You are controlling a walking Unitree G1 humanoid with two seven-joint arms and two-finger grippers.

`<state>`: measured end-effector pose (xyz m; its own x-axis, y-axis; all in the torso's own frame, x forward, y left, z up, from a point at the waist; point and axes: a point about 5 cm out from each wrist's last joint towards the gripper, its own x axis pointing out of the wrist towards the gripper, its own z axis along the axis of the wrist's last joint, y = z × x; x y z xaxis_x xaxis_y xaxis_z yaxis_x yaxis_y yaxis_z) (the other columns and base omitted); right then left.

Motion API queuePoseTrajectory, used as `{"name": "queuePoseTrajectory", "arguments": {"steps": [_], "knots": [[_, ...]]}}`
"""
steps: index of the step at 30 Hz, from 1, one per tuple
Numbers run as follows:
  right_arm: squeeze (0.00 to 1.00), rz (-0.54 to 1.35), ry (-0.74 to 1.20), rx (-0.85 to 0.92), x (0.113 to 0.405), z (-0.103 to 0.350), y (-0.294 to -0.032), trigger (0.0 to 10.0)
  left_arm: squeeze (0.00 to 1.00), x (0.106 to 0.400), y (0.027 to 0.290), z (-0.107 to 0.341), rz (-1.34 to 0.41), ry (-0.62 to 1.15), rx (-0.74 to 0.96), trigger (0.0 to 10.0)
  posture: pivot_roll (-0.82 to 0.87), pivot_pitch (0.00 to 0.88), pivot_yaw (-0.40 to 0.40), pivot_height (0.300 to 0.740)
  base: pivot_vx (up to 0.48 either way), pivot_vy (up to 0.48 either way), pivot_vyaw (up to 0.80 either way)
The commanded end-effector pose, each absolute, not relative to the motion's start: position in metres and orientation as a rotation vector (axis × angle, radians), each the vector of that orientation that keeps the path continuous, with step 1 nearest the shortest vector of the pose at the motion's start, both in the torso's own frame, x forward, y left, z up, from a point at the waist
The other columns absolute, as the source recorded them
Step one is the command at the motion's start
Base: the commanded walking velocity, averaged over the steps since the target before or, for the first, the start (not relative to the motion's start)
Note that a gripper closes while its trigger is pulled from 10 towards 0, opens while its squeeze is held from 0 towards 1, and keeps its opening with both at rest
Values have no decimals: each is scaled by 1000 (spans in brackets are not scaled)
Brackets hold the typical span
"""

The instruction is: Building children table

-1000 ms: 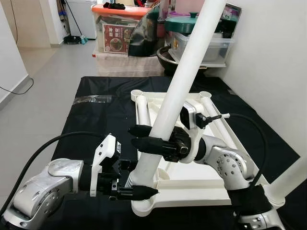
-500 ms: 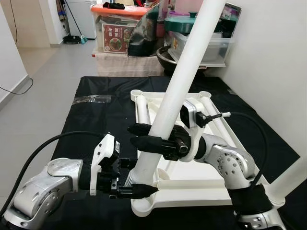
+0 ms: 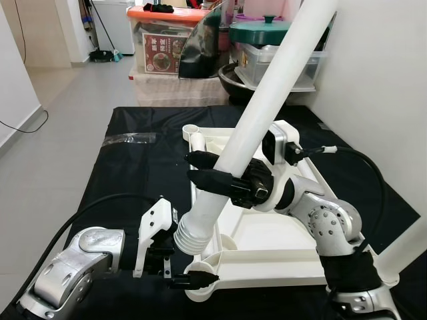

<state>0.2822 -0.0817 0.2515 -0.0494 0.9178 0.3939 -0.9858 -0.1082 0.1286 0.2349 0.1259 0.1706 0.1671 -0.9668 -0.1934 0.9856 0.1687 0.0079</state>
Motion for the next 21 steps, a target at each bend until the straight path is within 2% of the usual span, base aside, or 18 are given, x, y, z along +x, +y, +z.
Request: {"name": "queuePoseTrajectory", "arguments": {"steps": [1, 21], "knots": [[0, 1657, -245, 425, 278, 259, -78, 0, 0, 236, 125, 174, -1397, 132, 126, 10000, 64, 0, -67, 740, 0, 0, 0], [0, 1663, -173, 362, 276, 242, -78, 0, 0, 242, 129, 190, -1358, 32, 117, 10000, 67, 0, -74, 740, 0, 0, 0]]}}
